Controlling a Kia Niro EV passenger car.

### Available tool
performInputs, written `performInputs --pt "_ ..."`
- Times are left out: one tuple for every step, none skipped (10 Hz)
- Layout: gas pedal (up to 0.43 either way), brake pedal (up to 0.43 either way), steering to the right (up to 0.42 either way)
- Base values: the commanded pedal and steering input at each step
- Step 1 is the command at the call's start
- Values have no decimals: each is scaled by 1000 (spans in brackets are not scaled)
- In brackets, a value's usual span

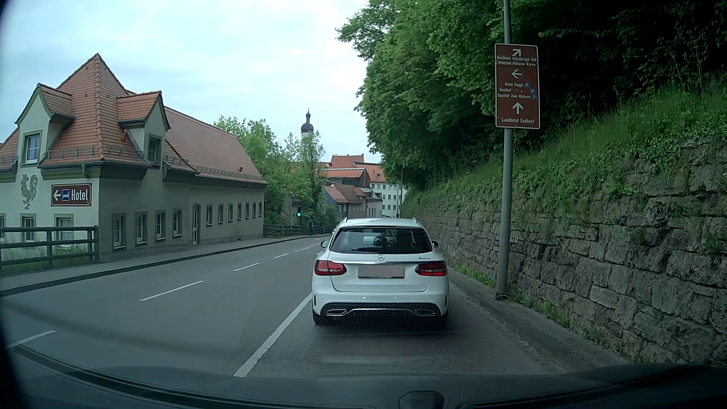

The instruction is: Follow the waypoints while adhering to traffic rules and regulations

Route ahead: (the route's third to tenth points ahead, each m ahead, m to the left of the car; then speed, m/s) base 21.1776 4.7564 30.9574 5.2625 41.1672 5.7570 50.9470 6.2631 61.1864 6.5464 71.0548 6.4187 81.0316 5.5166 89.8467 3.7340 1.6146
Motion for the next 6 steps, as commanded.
performInputs --pt "0 0 -9" --pt "0 0 -9" --pt "0 0 -9" --pt "0 0 -9" --pt "0 0 -9" --pt "0 0 -9"
